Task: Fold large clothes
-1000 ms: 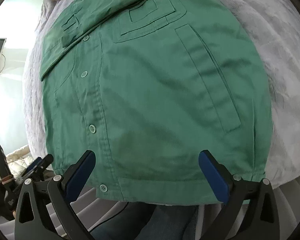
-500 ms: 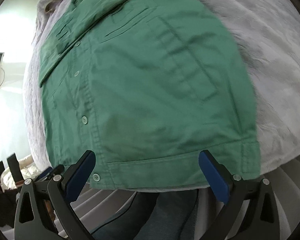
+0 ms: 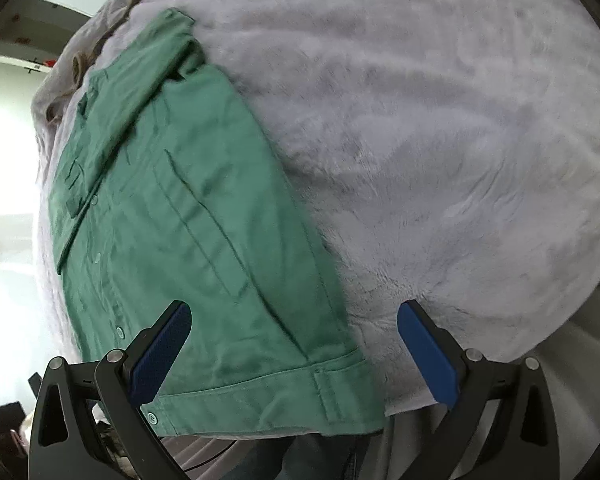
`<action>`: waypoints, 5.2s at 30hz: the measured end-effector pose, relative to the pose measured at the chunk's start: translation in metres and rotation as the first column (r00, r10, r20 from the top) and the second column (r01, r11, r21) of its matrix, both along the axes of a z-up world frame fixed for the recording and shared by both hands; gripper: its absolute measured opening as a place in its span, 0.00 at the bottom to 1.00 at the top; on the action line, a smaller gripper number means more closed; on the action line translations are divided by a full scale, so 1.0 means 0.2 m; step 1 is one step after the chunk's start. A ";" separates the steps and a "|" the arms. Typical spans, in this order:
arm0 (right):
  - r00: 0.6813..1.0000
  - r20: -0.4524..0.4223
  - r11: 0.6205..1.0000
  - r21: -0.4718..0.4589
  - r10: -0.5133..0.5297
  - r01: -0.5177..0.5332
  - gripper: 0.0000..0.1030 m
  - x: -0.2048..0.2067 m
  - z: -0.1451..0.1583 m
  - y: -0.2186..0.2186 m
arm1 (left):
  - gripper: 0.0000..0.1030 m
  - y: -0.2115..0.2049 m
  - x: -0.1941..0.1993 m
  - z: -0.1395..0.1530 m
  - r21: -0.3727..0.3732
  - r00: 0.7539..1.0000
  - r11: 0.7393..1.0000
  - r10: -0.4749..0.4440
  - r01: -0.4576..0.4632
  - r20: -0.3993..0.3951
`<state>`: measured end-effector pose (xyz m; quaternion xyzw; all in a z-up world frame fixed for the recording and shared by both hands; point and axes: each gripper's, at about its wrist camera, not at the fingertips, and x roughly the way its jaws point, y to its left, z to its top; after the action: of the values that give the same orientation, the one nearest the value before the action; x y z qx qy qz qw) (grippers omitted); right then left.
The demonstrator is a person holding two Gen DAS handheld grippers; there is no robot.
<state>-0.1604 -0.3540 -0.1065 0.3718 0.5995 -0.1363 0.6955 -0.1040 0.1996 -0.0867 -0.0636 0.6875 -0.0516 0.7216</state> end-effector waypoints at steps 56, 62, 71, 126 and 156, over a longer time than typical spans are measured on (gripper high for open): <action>0.891 0.455 0.831 0.500 -0.011 -0.245 0.14 1.72 0.31 -0.07 | 0.13 -0.21 1.35 0.51 -0.485 0.926 0.856 0.315 -0.182 0.208; 0.940 0.325 0.868 0.491 -0.102 -0.076 0.14 1.94 -0.05 -0.15 | 0.13 -0.34 1.75 0.25 -0.374 0.937 0.913 0.262 -0.163 0.231; 0.907 0.371 0.856 0.517 -0.198 -0.025 0.51 1.97 -0.14 -0.13 | 0.62 -0.42 1.87 0.04 -0.243 0.956 0.968 0.128 -0.063 0.265; 0.970 0.121 0.950 -0.258 0.211 -0.175 0.18 1.44 0.06 -0.03 | 0.97 -0.34 1.60 0.00 0.096 0.961 0.995 -0.020 -0.006 0.276; 0.979 0.202 0.847 0.516 0.029 -0.132 0.08 1.35 -0.27 1.39 | 0.24 -0.19 1.30 0.02 -0.255 0.957 0.930 -0.218 0.263 0.190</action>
<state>0.1103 -0.0759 -0.1607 0.5335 0.5610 0.0978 0.6253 0.1554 0.1615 -0.0831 -0.0750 0.6164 -0.2407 0.7460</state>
